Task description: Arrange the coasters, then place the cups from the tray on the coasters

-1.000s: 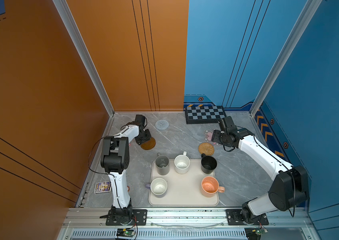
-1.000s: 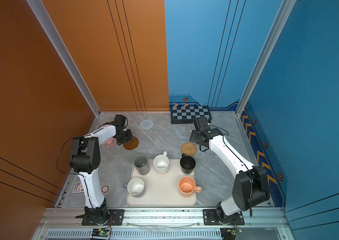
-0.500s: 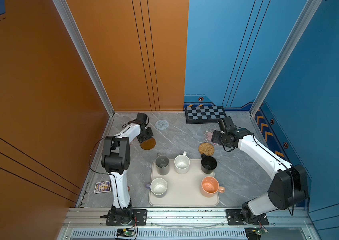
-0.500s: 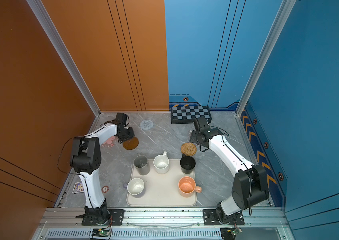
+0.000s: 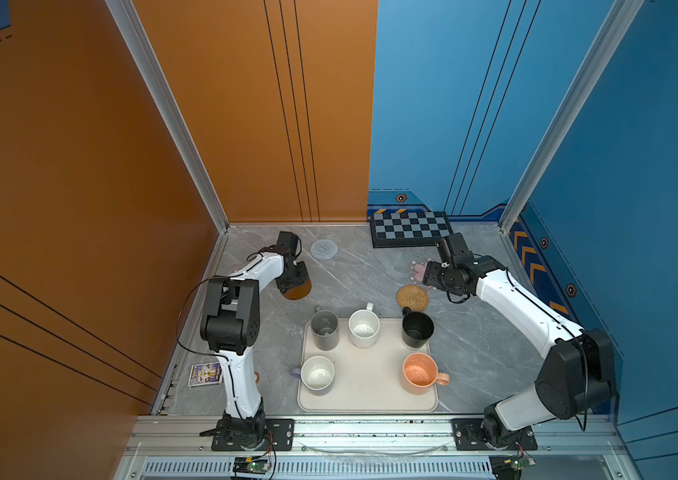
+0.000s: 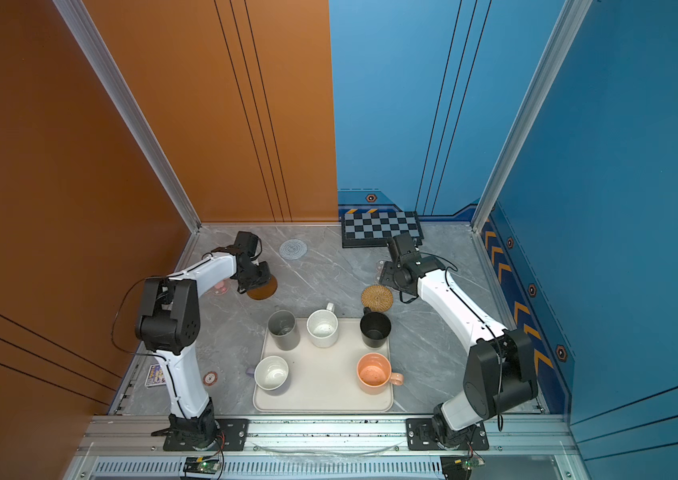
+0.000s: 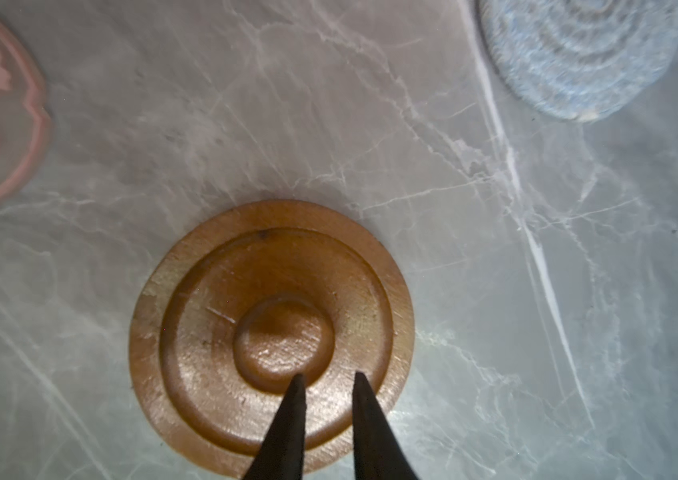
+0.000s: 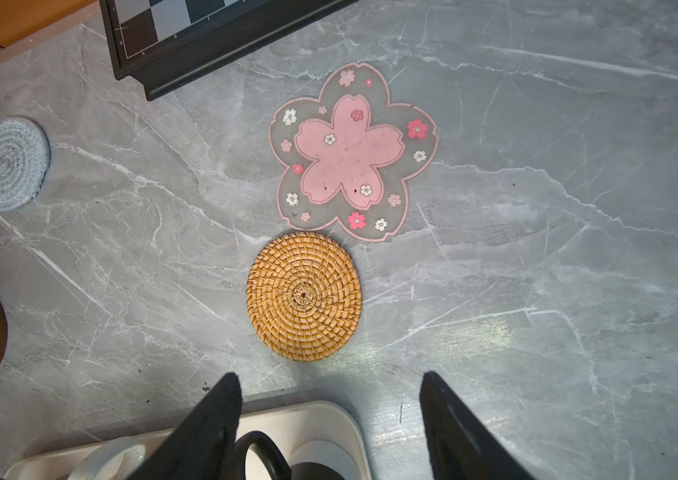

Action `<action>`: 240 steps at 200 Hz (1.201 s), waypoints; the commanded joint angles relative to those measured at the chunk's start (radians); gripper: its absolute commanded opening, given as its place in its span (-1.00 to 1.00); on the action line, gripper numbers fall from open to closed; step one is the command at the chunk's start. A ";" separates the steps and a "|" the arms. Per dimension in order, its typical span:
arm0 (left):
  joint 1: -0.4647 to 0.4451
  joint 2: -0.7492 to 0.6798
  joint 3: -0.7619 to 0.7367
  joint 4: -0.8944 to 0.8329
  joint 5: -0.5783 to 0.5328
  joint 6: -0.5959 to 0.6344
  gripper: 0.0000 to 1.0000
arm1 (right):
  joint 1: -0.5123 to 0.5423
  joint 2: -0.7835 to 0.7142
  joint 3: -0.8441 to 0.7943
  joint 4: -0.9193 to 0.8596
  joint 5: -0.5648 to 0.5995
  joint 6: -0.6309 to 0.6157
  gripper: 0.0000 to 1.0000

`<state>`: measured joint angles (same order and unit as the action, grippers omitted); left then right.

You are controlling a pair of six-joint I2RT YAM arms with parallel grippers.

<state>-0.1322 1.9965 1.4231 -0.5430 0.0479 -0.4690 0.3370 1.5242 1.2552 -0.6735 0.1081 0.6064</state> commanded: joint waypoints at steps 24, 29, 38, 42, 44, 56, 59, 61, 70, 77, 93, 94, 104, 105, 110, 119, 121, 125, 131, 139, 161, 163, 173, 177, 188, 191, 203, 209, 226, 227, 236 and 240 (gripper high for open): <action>-0.004 0.061 0.017 -0.023 -0.045 -0.015 -0.56 | -0.013 -0.006 -0.024 -0.032 0.006 -0.004 0.42; -0.004 0.066 0.017 -0.022 -0.048 -0.016 -0.56 | -0.013 -0.004 -0.025 -0.032 0.006 -0.005 0.42; -0.004 0.075 0.021 -0.022 -0.052 -0.018 -0.56 | -0.013 -0.003 -0.025 -0.032 0.005 -0.004 0.42; -0.002 0.079 0.023 -0.024 -0.054 -0.019 -0.56 | -0.013 -0.001 -0.025 -0.032 0.005 -0.005 0.42; -0.001 0.083 0.025 -0.022 -0.054 -0.018 -0.56 | -0.013 0.000 -0.025 -0.032 0.005 -0.005 0.41; 0.000 0.096 0.034 -0.023 -0.065 -0.018 -0.56 | -0.013 0.002 -0.025 -0.031 0.004 -0.004 0.42; 0.001 0.100 0.036 -0.023 -0.071 -0.020 -0.56 | -0.013 0.003 -0.026 -0.032 0.003 -0.004 0.42; 0.003 0.103 0.037 -0.024 -0.073 -0.020 -0.56 | -0.012 0.004 -0.026 -0.032 0.004 -0.004 0.42; 0.007 0.115 0.045 -0.024 -0.081 -0.020 -0.56 | -0.012 0.005 -0.025 -0.032 0.001 -0.004 0.42; 0.010 0.125 0.054 -0.023 -0.082 -0.019 -0.56 | -0.013 0.005 -0.029 -0.032 0.001 -0.004 0.42; 0.013 0.148 0.081 -0.028 -0.093 -0.009 -0.56 | -0.013 0.000 -0.030 -0.032 -0.001 -0.004 0.42; 0.013 0.150 0.083 -0.029 -0.094 -0.009 -0.56 | -0.013 0.000 -0.031 -0.033 -0.002 -0.004 0.42; 0.016 0.165 0.102 -0.036 -0.104 -0.008 -0.56 | -0.013 -0.005 -0.030 -0.035 0.002 -0.004 0.42; 0.016 0.167 0.104 -0.037 -0.105 -0.009 -0.56 | -0.013 -0.005 -0.030 -0.035 0.002 -0.004 0.42; 0.016 0.174 0.111 -0.040 -0.107 -0.010 -0.56 | -0.013 -0.010 -0.031 -0.035 0.003 -0.004 0.42; 0.018 0.185 0.125 -0.044 -0.116 -0.009 -0.56 | -0.014 -0.018 -0.033 -0.036 0.007 -0.004 0.42; 0.017 0.188 0.128 -0.045 -0.118 -0.010 -0.56 | -0.014 -0.020 -0.033 -0.037 0.007 -0.004 0.42; 0.018 0.193 0.133 -0.047 -0.122 -0.009 -0.56 | -0.014 -0.023 -0.036 -0.036 0.010 -0.004 0.42; 0.017 0.199 0.140 -0.048 -0.121 -0.004 -0.56 | -0.016 -0.028 -0.038 -0.037 0.009 -0.004 0.42; 0.018 0.207 0.152 -0.047 -0.122 -0.004 -0.56 | -0.019 -0.032 -0.043 -0.037 0.009 -0.004 0.42; 0.021 0.223 0.185 -0.063 -0.129 -0.006 -0.56 | -0.024 -0.040 -0.050 -0.040 0.008 -0.003 0.42; 0.021 0.223 0.188 -0.063 -0.128 -0.006 -0.56 | -0.023 -0.041 -0.050 -0.042 0.007 -0.003 0.42; 0.022 0.221 0.190 -0.063 -0.119 -0.012 -0.56 | -0.023 -0.044 -0.052 -0.043 0.005 -0.002 0.42; 0.022 0.219 0.189 -0.063 -0.115 -0.013 -0.56 | -0.024 -0.045 -0.053 -0.043 0.005 -0.002 0.42; 0.021 0.208 0.183 -0.063 -0.100 -0.021 -0.56 | -0.023 -0.048 -0.054 -0.042 0.005 -0.002 0.42; 0.020 0.204 0.181 -0.060 -0.096 -0.021 -0.56 | -0.023 -0.048 -0.055 -0.042 0.005 -0.001 0.42; 0.014 0.181 0.165 -0.062 -0.081 -0.026 -0.56 | -0.024 -0.046 -0.056 -0.042 0.005 0.000 0.42; 0.011 0.164 0.156 -0.062 -0.074 -0.026 -0.55 | -0.023 -0.044 -0.056 -0.042 0.004 -0.001 0.42; -0.002 0.102 0.133 -0.059 -0.049 -0.022 -0.50 | -0.019 -0.034 -0.057 -0.043 0.001 0.003 0.42; -0.003 0.098 0.132 -0.059 -0.048 -0.021 -0.49 | -0.018 -0.033 -0.057 -0.042 0.002 0.003 0.42; -0.015 0.033 0.113 -0.053 -0.037 -0.013 -0.45 | -0.009 -0.027 -0.059 -0.042 0.008 0.000 0.42; -0.022 0.004 0.105 -0.045 -0.035 -0.005 -0.43 | -0.005 -0.024 -0.060 -0.043 0.013 -0.001 0.42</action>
<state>-0.1268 2.1281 1.5814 -0.5442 -0.0254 -0.4870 0.3199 1.4994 1.2114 -0.6750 0.1081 0.6064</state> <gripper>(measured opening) 0.258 0.708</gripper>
